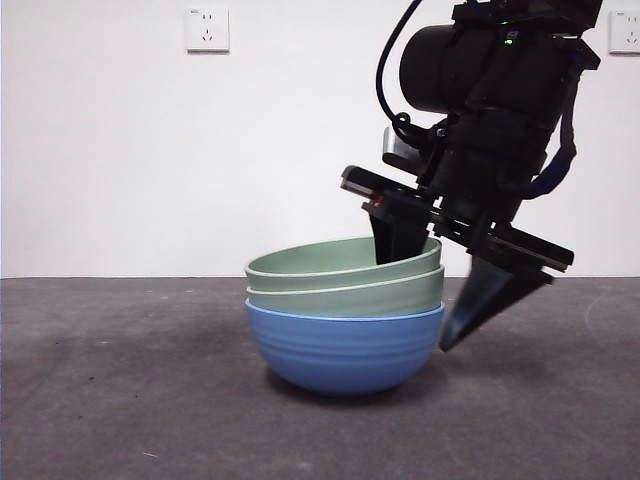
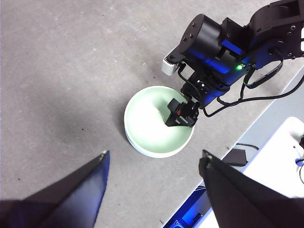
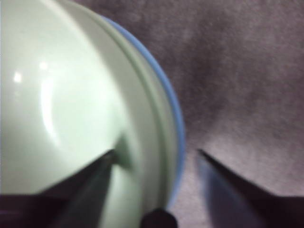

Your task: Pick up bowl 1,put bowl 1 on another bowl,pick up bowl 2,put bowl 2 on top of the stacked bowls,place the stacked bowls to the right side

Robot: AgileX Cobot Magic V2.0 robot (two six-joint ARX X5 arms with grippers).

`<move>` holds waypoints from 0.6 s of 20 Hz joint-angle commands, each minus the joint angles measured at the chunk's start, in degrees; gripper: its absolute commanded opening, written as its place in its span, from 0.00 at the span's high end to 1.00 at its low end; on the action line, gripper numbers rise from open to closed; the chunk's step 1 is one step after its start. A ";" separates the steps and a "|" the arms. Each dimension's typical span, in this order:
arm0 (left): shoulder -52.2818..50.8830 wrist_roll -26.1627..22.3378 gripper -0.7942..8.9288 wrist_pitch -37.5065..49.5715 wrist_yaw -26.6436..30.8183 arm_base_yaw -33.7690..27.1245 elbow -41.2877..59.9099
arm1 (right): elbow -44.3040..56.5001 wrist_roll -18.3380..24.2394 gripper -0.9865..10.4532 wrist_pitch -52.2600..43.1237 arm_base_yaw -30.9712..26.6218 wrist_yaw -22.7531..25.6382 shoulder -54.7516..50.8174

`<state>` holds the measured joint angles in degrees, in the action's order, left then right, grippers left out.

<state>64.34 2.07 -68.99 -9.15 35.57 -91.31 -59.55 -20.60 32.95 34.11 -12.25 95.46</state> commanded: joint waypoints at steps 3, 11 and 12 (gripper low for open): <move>-0.04 -0.66 0.59 -0.04 0.09 -0.02 0.09 | 0.11 0.13 0.92 -0.15 0.02 0.20 0.50; -0.04 -1.03 0.59 -0.09 0.09 -0.02 0.09 | 0.07 1.11 0.92 -1.55 -1.38 0.22 -4.15; -0.04 -1.22 0.59 -0.09 0.09 -0.02 0.09 | -0.04 1.16 0.92 -2.08 -2.32 0.28 -5.01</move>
<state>64.38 1.65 -69.01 -9.15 35.57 -91.31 -59.86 -19.86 31.83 32.03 -11.99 91.00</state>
